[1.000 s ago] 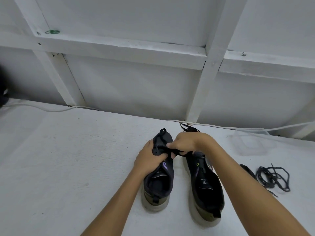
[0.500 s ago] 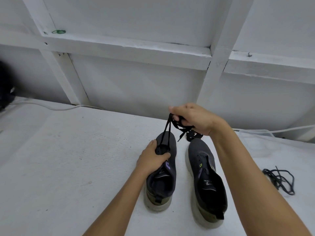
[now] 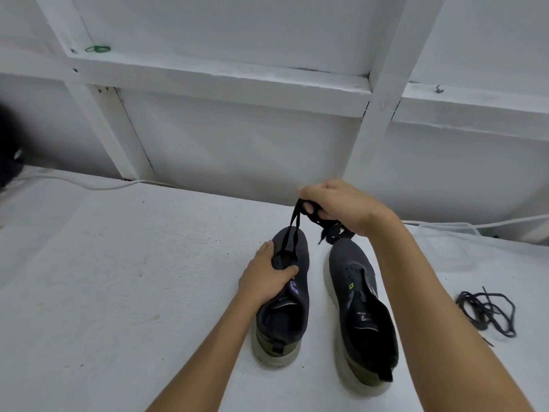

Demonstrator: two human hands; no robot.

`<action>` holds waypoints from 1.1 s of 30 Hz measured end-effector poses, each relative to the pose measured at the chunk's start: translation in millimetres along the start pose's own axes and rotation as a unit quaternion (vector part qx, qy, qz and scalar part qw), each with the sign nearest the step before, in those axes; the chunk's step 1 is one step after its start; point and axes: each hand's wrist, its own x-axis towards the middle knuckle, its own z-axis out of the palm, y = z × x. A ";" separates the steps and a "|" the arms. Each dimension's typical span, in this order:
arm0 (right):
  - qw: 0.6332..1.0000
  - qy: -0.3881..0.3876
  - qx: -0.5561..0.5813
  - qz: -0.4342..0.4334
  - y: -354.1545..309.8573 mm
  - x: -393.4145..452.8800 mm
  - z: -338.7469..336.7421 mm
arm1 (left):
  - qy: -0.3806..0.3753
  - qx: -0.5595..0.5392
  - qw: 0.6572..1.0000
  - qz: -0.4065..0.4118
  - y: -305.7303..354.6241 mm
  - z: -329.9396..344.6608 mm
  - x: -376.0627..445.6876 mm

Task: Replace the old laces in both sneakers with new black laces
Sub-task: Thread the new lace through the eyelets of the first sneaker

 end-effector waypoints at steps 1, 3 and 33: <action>0.999 0.007 -0.045 0.007 -0.5 -0.3 -1.3 | 0.007 0.000 1.000 0.005 -1.1 0.6 -0.3; 0.992 0.025 -0.121 0.011 3.5 0.9 -3.1 | 0.026 0.016 0.999 0.035 -0.2 0.2 -1.5; 0.975 0.122 -0.176 0.054 85.5 -1.7 83.9 | 0.034 -0.215 0.975 0.033 27.5 -42.1 -17.5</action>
